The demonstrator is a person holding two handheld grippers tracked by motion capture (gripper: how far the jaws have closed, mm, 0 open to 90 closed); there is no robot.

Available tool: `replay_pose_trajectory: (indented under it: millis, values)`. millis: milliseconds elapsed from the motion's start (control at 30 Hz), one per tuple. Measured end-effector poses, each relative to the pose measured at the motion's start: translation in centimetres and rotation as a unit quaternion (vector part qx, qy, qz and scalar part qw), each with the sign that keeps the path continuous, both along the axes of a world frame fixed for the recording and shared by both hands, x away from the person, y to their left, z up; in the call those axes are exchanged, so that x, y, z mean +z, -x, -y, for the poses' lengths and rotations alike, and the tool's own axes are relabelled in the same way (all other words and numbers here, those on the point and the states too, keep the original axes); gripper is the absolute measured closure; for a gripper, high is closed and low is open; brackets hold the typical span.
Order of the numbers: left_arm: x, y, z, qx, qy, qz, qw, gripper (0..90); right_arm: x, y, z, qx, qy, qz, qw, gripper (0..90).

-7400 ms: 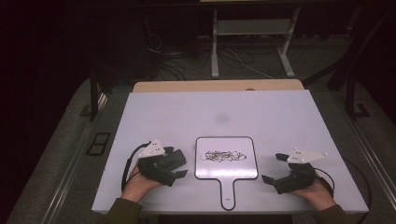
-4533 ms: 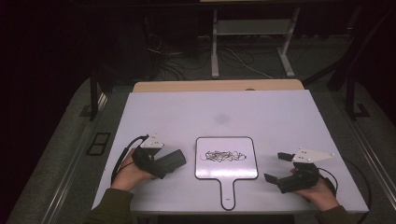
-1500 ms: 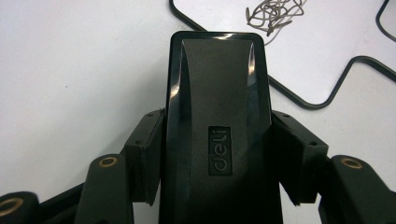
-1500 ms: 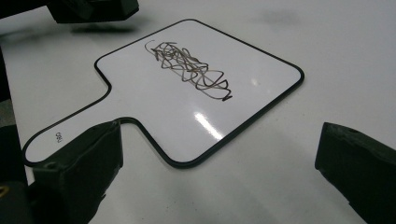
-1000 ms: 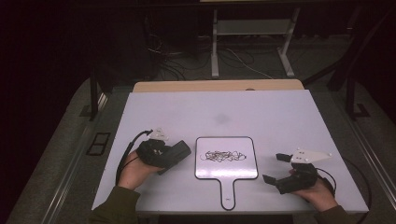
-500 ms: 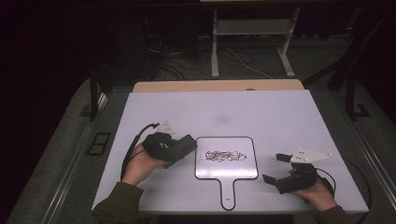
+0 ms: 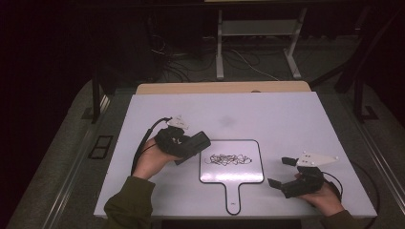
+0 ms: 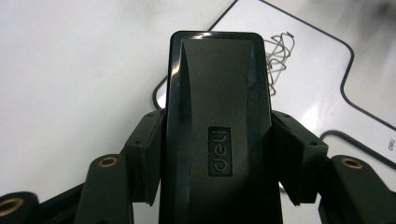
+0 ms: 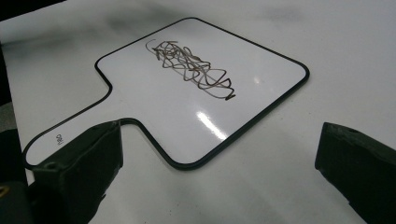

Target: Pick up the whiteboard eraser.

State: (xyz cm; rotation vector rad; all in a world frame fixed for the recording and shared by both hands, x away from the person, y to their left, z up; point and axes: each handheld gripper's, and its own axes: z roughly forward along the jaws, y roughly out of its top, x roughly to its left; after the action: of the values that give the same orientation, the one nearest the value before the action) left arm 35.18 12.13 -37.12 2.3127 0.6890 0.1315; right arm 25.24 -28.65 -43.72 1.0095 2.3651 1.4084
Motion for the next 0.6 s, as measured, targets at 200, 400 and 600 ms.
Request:
replay_pose_trajectory:
  millis: [200,400,600]
  values:
    - [0.2,-0.9,1.5,-0.014,-0.01,0.002,0.9998,39.2,0.0,0.0,0.1,-0.001,-0.002,-0.002,1.0,0.0]
    - [-0.6,-1.6,2.7,-0.016,-0.007,0.007,0.9998,39.2,0.1,0.0,0.1,0.003,-0.003,0.0,1.0,0.0]
    - [-1.5,-1.9,4.0,-0.021,-0.014,0.007,0.9997,39.2,0.0,0.0,0.0,0.006,-0.002,0.0,1.0,0.0]
